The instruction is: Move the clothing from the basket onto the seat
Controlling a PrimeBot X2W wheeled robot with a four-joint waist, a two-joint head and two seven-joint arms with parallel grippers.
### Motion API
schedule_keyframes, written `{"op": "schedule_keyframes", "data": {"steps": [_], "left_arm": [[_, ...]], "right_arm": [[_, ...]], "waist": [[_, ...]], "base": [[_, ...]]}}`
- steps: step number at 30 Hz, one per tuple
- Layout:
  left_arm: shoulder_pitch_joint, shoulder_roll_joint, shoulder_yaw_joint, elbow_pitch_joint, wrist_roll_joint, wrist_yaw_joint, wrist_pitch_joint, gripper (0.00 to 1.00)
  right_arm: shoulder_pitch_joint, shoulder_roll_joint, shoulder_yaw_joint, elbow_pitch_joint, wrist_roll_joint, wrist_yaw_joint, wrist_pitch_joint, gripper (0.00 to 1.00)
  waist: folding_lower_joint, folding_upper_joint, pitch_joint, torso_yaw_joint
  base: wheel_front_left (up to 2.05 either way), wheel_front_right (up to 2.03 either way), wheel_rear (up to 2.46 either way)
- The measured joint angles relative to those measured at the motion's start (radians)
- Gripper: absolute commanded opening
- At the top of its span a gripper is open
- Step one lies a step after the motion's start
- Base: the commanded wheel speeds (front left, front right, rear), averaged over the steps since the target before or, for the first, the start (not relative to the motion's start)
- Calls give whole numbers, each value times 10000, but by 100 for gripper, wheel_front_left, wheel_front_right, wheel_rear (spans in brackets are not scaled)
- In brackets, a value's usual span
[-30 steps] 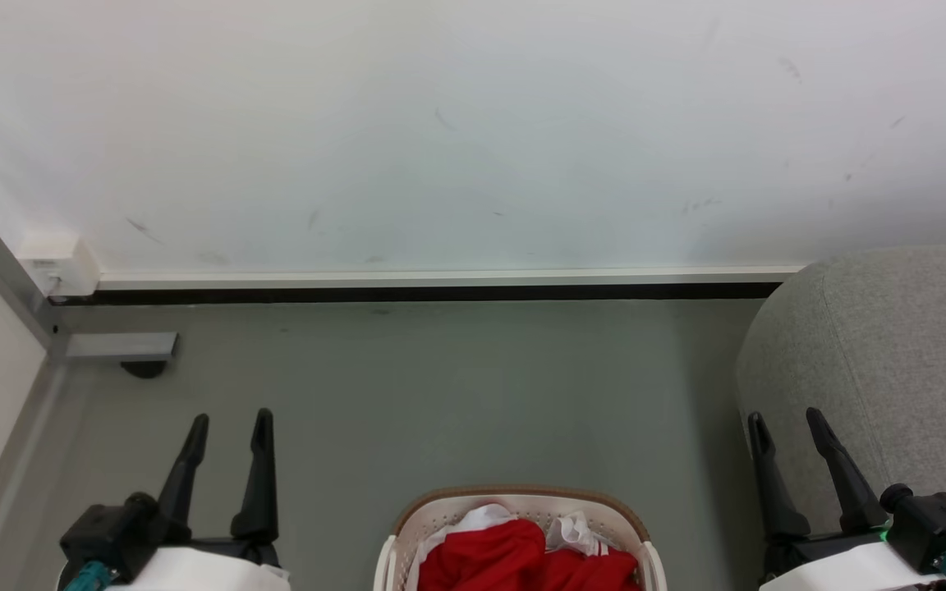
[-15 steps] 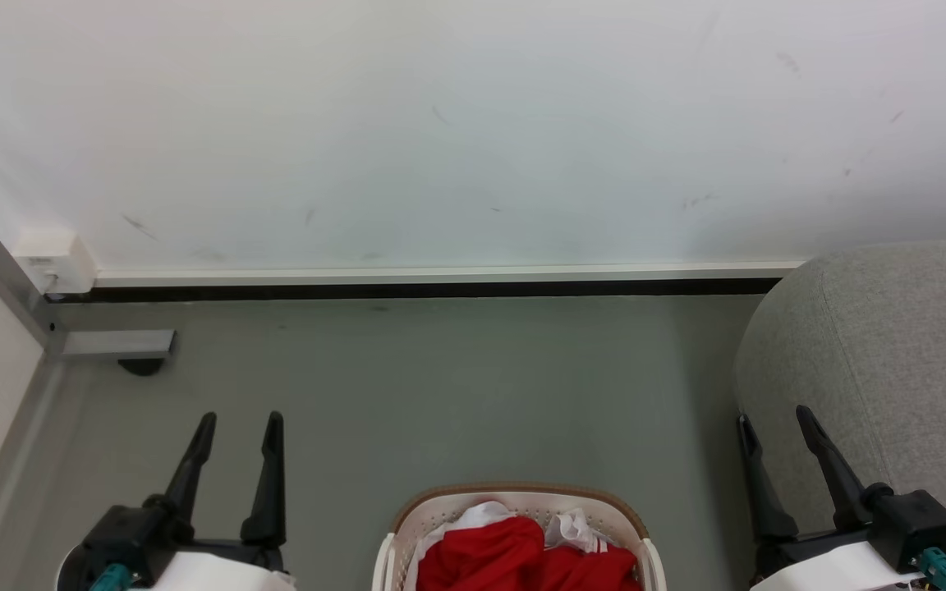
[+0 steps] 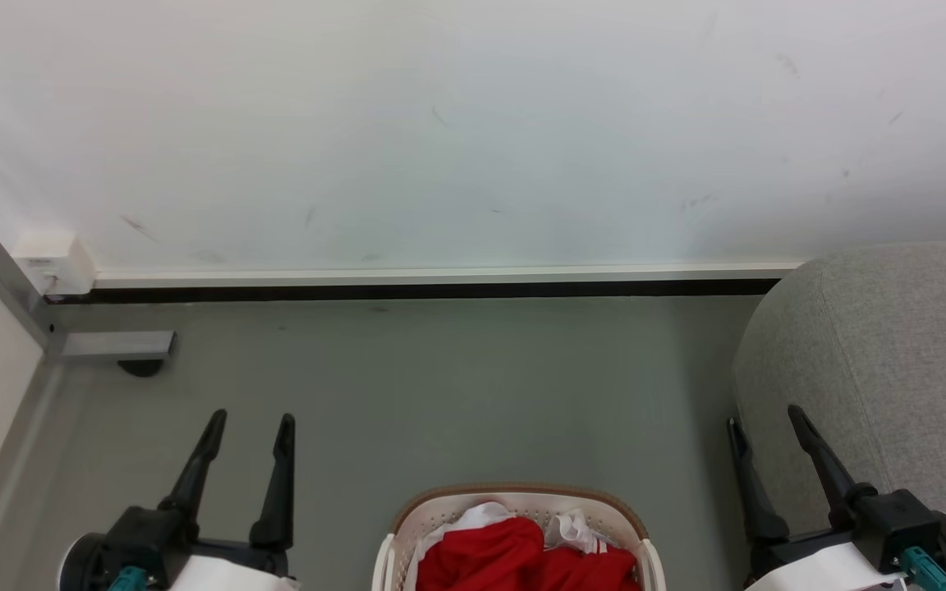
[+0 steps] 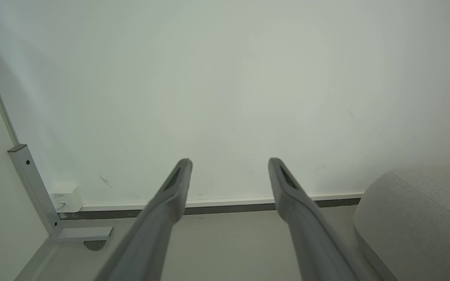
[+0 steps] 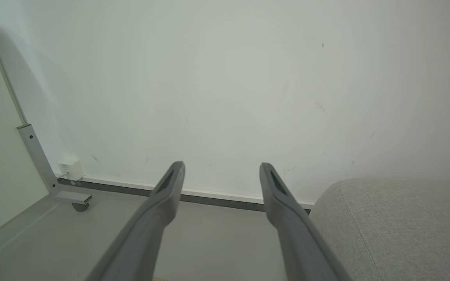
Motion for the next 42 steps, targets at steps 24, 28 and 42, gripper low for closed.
{"op": "schedule_keyframes", "data": {"steps": [24,28,42], "left_arm": [[-59,115,-213,117,-215,0,-2,100],[-182,213,-280,146,-272,0,-2,100],[-754,755,-997,1574,-326,0,-4,100]], "right_arm": [[-182,8,142,27,303,0,0,100],[-265,8,105,-58,357,0,0,100],[-497,6,-38,-479,1089,0,-15,100]], "waist": [[0,1,328,-336],[0,0,533,-564],[0,1,1605,-1793]], "base": [[0,0,0],[0,0,0],[0,0,0]]}}
